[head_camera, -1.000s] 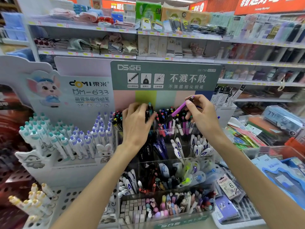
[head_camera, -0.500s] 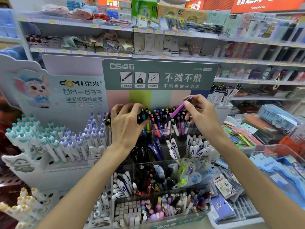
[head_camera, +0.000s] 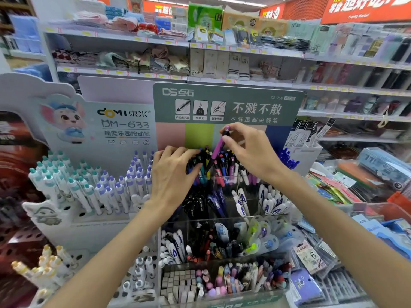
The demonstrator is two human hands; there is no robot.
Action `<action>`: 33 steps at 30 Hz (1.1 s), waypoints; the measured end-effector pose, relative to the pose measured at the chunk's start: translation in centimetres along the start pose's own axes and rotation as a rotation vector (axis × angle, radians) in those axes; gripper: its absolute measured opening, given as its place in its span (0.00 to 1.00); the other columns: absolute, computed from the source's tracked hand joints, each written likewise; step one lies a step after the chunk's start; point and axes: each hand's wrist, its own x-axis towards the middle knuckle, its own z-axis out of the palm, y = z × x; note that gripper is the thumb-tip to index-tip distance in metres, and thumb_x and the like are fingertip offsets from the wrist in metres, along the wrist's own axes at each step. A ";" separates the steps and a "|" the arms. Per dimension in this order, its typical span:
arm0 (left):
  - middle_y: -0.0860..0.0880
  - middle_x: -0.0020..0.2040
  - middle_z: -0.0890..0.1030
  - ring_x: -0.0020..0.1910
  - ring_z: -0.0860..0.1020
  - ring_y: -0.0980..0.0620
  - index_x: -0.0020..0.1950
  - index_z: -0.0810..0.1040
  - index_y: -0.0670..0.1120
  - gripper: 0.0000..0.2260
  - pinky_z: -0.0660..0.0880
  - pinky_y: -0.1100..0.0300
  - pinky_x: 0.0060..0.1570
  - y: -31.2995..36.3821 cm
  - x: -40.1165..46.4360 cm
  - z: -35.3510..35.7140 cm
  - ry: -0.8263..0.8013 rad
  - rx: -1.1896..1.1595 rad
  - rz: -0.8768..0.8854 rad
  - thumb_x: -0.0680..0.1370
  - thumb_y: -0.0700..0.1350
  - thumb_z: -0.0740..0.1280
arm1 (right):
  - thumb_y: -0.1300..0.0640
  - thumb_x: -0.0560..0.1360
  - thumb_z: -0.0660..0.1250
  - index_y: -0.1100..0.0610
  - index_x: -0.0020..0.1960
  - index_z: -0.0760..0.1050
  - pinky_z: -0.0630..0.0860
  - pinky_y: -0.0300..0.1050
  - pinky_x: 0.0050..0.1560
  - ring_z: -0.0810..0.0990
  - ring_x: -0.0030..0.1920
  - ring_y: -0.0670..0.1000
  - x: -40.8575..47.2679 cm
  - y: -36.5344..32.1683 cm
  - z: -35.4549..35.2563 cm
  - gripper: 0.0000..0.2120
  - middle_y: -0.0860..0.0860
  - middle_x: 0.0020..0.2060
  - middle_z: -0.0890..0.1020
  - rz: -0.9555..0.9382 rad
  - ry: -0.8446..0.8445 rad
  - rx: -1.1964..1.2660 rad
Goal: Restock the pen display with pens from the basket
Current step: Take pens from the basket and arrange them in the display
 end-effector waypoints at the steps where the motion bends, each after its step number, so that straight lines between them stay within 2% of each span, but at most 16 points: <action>1: 0.54 0.46 0.84 0.46 0.77 0.48 0.51 0.82 0.51 0.09 0.66 0.55 0.49 0.0 -0.1 -0.1 0.005 -0.012 0.005 0.73 0.51 0.73 | 0.56 0.77 0.66 0.56 0.56 0.78 0.79 0.51 0.49 0.82 0.43 0.49 0.3 -0.2 0.0 0.09 0.49 0.43 0.84 -0.039 -0.043 -0.053; 5: 0.54 0.46 0.83 0.48 0.78 0.50 0.47 0.83 0.51 0.06 0.64 0.58 0.49 -0.4 -0.4 -0.7 0.019 -0.035 0.065 0.73 0.50 0.73 | 0.48 0.74 0.69 0.52 0.55 0.81 0.72 0.46 0.48 0.75 0.53 0.51 1.1 -0.1 0.7 0.12 0.49 0.47 0.81 -0.093 -0.321 -0.398; 9: 0.54 0.49 0.83 0.50 0.78 0.50 0.50 0.82 0.50 0.08 0.64 0.59 0.51 -0.7 -0.6 -1.2 0.026 -0.020 0.066 0.72 0.49 0.74 | 0.42 0.70 0.72 0.53 0.49 0.84 0.72 0.48 0.48 0.73 0.54 0.55 2.2 0.2 0.9 0.16 0.51 0.46 0.81 -0.019 -0.299 -0.421; 12: 0.54 0.49 0.83 0.50 0.77 0.49 0.51 0.82 0.50 0.09 0.64 0.58 0.50 -1.1 -0.7 -1.5 0.017 -0.004 0.041 0.72 0.50 0.74 | 0.42 0.72 0.69 0.52 0.53 0.82 0.63 0.46 0.49 0.70 0.57 0.55 2.0 -0.5 1.8 0.16 0.51 0.48 0.76 -0.187 -0.366 -0.587; 14: 0.54 0.48 0.83 0.49 0.77 0.49 0.50 0.83 0.51 0.09 0.64 0.58 0.50 -1.2 -0.6 -1.6 0.016 0.013 0.047 0.71 0.50 0.74 | 0.42 0.73 0.67 0.52 0.56 0.81 0.62 0.46 0.50 0.69 0.57 0.55 1.3 -0.6 2.4 0.18 0.51 0.51 0.75 -0.316 -0.383 -0.728; 17: 0.54 0.47 0.84 0.48 0.79 0.49 0.49 0.85 0.50 0.09 0.63 0.58 0.50 -1.1 -0.4 -1.7 0.021 0.007 0.071 0.70 0.49 0.75 | 0.43 0.74 0.66 0.51 0.59 0.79 0.64 0.48 0.55 0.69 0.58 0.55 0.8 0.0 2.6 0.18 0.52 0.54 0.76 -0.289 -0.340 -0.765; 25: 0.53 0.48 0.84 0.48 0.79 0.49 0.50 0.84 0.50 0.10 0.64 0.58 0.51 -1.4 -0.2 -1.8 0.002 -0.024 0.099 0.71 0.50 0.75 | 0.46 0.72 0.71 0.55 0.56 0.80 0.67 0.49 0.53 0.72 0.54 0.56 -0.2 0.5 3.5 0.17 0.53 0.49 0.79 -0.269 -0.239 -0.717; 29: 0.52 0.50 0.83 0.51 0.78 0.48 0.52 0.82 0.49 0.11 0.64 0.58 0.52 -1.7 -0.3 -2.0 -0.013 -0.079 0.114 0.71 0.47 0.75 | 0.45 0.69 0.73 0.57 0.63 0.73 0.69 0.48 0.51 0.73 0.52 0.54 -1.9 0.5 2.8 0.27 0.51 0.51 0.79 -0.126 -0.112 -0.550; 31: 0.53 0.50 0.83 0.52 0.77 0.49 0.52 0.82 0.50 0.10 0.66 0.57 0.52 -1.2 -0.2 -2.2 -0.039 -0.149 0.114 0.71 0.45 0.74 | 0.45 0.70 0.73 0.56 0.62 0.74 0.70 0.46 0.53 0.74 0.51 0.51 -3.3 0.5 1.9 0.26 0.50 0.51 0.79 -0.050 -0.019 -0.455; 33: 0.54 0.50 0.83 0.51 0.77 0.49 0.51 0.82 0.50 0.09 0.70 0.55 0.50 0.1 -0.1 -2.1 -0.074 -0.242 0.146 0.72 0.44 0.73 | 0.46 0.71 0.72 0.54 0.60 0.76 0.69 0.42 0.51 0.73 0.49 0.48 -5.6 0.5 0.7 0.20 0.47 0.48 0.78 0.050 0.066 -0.422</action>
